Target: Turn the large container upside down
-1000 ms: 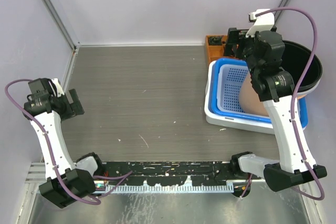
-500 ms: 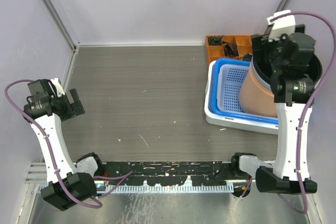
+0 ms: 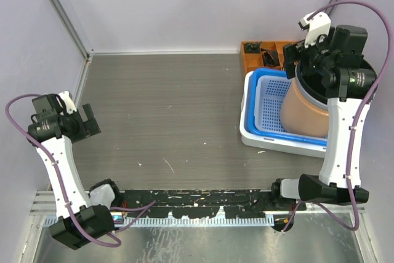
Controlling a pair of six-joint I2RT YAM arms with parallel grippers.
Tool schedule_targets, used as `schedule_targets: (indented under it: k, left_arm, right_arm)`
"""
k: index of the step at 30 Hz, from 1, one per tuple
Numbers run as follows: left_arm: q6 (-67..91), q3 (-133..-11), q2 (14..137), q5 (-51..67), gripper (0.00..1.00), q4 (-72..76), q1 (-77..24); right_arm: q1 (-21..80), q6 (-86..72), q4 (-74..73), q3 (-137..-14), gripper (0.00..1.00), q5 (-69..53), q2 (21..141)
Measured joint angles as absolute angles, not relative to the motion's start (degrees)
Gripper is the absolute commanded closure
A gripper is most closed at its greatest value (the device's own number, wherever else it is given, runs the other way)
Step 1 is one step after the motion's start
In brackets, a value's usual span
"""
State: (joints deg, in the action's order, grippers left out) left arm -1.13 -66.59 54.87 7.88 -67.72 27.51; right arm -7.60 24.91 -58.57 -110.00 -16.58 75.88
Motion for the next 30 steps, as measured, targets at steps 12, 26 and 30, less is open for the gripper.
schedule_targets:
  k: [12, 26, 30]
  left_arm:
    - [-1.6, -66.6, 52.5, 9.4, 0.01, -67.7, 27.5]
    - [-2.2, -66.6, 52.6, 9.5, 0.01, -67.7, 27.5]
    - [-2.2, -66.6, 52.6, 9.7, 0.01, -67.7, 27.5]
  right_arm:
    - [-7.6, 23.6, -58.7, -99.9, 0.51, -11.2, 75.6]
    - [-7.5, 20.6, -59.2, -96.6, 0.58, -8.0, 72.6]
    - [-7.6, 21.3, -59.8, -99.0, 0.52, -6.9, 72.8]
